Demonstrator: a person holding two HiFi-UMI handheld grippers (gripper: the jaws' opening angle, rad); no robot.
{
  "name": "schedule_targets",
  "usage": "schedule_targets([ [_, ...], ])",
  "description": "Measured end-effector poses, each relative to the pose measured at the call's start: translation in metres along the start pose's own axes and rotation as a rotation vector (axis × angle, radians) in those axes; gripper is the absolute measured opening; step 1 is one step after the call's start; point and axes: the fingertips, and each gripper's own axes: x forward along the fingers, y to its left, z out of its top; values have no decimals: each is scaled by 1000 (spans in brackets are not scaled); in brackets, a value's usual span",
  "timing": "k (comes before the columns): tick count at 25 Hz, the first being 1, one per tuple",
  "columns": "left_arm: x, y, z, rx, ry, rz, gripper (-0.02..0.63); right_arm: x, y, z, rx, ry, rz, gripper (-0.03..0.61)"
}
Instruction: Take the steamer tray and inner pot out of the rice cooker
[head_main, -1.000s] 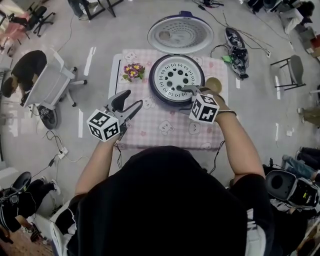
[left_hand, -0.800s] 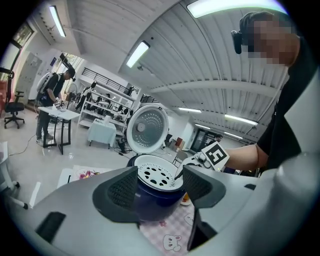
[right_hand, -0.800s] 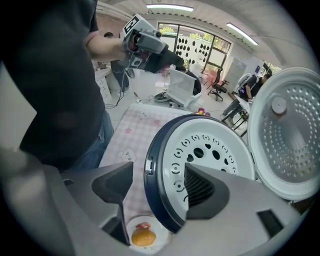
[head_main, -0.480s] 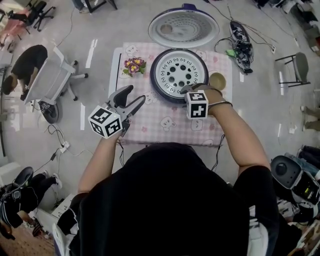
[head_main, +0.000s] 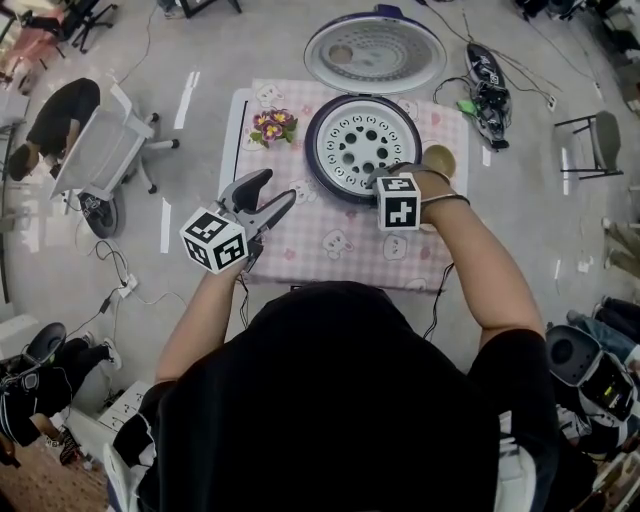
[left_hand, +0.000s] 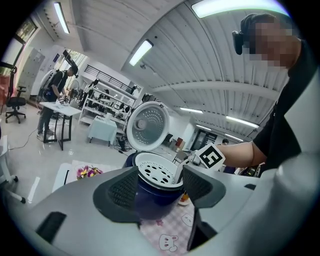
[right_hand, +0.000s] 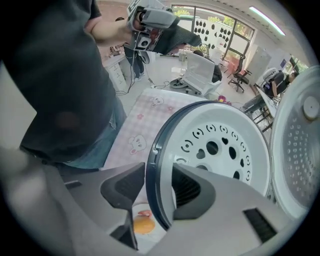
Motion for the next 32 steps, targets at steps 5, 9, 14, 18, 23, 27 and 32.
schedule_targets([
  [5, 1, -9, 2, 1, -1, -19, 296, -18, 0, 3, 16, -19, 0, 161],
  [9, 1, -17, 0, 5, 6, -33, 296, -27, 2, 6, 33, -30, 13, 164],
  [14, -2, -20, -2, -2, 11, -39, 296, -37, -2, 12, 52, -52, 1, 104],
  [18, -5, -20, -4, -8, 12, -40, 296, -40, -7, 12, 61, -52, -37, 32],
  [23, -11, -21, -1, -8, 10, -42, 296, -43, -9, 14, 37, -37, -86, 25],
  [27, -15, -21, 4, -3, 3, -47, 296, -43, -9, 15, 10, -33, -136, 26],
  [32, -22, -29, 0, 3, 10, -55, 296, -41, 0, 13, 15, -23, -177, 26],
])
